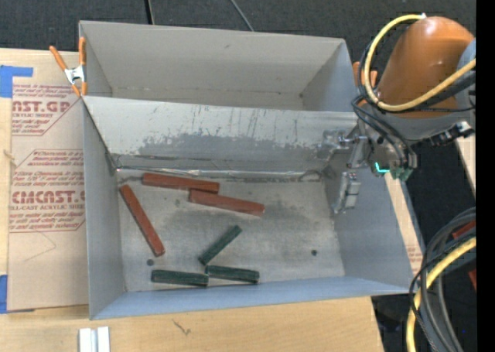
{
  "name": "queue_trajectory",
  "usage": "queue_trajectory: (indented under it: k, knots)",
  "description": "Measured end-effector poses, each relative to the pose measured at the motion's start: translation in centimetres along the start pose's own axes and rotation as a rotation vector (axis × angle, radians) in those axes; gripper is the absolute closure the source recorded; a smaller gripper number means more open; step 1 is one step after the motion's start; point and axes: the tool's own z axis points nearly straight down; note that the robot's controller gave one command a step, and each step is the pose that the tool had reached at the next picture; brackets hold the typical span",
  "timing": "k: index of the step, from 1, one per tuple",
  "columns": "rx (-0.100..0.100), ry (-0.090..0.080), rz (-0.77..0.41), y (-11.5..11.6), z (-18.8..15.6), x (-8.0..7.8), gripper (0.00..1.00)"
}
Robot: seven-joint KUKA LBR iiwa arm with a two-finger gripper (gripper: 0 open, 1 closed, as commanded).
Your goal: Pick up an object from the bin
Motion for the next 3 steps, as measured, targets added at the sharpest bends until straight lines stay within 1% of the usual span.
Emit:
queue_trajectory:
  k: [1, 2, 3]
  knots:
    - [0.001, -0.008, -0.001, 0.0, -0.5, -0.2, 0.0]
    - [0.002, -0.011, -0.004, 0.1, -0.3, -0.2, 0.0]
    - [-0.002, 0.002, -0.079, 0.3, 1.6, 2.9, 0.0]
